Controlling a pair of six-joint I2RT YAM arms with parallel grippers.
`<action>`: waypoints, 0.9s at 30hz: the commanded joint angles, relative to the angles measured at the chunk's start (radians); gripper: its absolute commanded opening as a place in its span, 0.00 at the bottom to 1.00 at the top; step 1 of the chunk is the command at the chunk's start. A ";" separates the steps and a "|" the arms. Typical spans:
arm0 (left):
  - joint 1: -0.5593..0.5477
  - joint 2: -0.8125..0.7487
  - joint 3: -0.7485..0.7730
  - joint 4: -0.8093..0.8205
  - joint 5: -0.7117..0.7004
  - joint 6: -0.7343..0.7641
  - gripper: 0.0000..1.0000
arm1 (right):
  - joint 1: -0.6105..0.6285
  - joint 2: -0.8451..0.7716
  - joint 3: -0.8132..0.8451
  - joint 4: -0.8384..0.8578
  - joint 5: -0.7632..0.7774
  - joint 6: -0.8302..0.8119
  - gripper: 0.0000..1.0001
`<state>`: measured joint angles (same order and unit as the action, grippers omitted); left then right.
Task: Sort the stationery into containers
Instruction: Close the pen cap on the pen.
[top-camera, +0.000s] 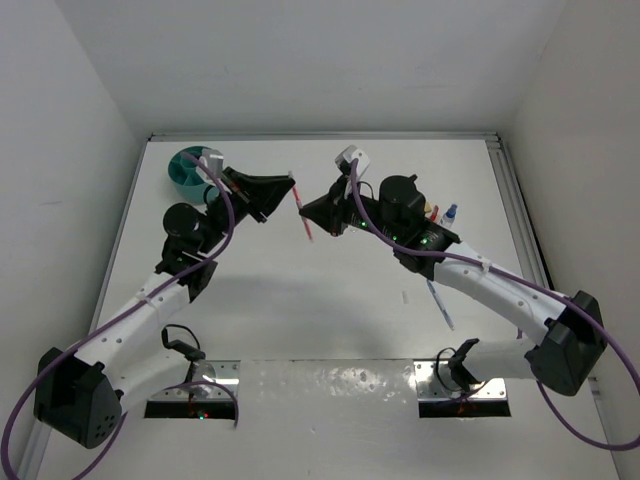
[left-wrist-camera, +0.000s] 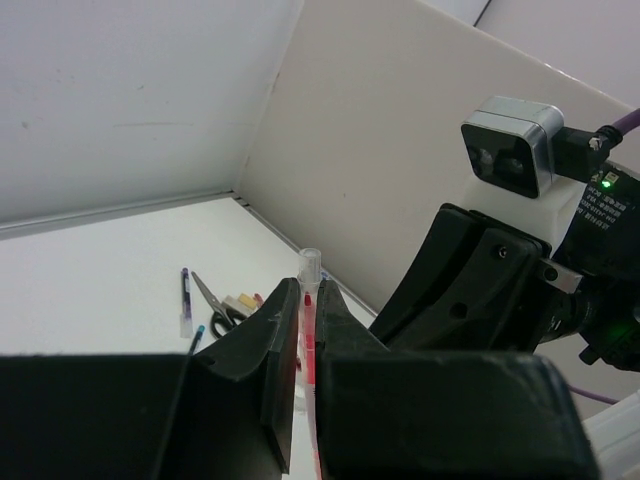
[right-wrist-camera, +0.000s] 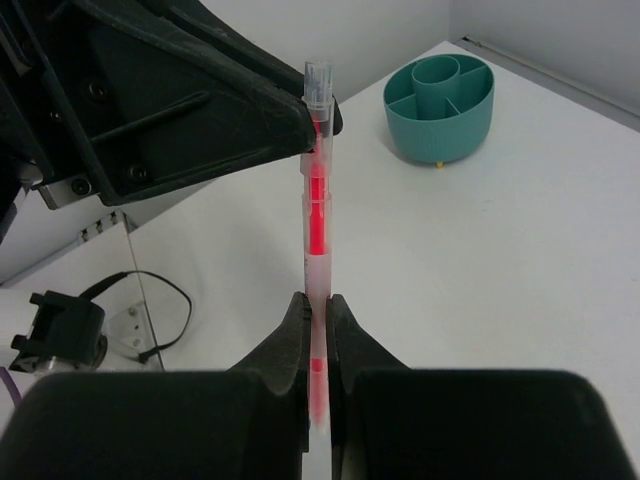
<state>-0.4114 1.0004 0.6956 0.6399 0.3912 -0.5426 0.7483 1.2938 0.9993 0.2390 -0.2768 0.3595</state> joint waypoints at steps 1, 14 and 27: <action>-0.013 -0.008 -0.018 0.018 0.023 0.030 0.00 | -0.012 0.004 0.018 0.158 -0.015 0.042 0.00; -0.020 -0.005 -0.034 0.017 0.026 0.043 0.00 | -0.013 0.039 0.029 0.207 -0.029 0.058 0.00; -0.018 0.017 -0.034 -0.065 0.071 0.124 0.00 | -0.013 0.042 0.056 0.218 0.014 0.033 0.00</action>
<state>-0.4149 1.0023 0.6731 0.6537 0.3969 -0.4541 0.7418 1.3441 0.9985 0.3103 -0.2966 0.4038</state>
